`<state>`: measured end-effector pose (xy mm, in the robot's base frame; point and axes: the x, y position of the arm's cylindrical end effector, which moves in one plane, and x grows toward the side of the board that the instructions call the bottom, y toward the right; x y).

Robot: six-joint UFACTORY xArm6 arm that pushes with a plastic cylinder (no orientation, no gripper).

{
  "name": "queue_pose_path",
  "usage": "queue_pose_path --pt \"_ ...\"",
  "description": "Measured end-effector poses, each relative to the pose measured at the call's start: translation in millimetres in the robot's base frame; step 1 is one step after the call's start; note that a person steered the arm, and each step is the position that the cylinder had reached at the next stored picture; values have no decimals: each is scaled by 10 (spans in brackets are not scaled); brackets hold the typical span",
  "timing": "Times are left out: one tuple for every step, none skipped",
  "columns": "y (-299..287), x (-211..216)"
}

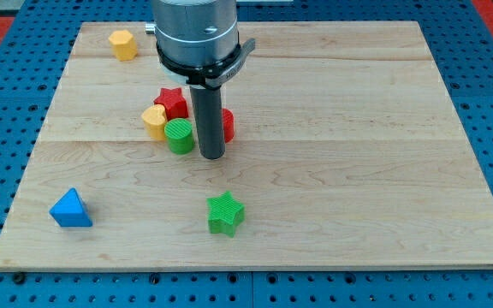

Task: Drag the green star to the right of the red circle

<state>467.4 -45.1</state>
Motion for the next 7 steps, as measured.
queue_pose_path --pt "804 300" --pt "1186 835" --pt "439 1258" --pt "-313 996" --pt "-503 395" --pt "-263 326" --pt "265 -5"
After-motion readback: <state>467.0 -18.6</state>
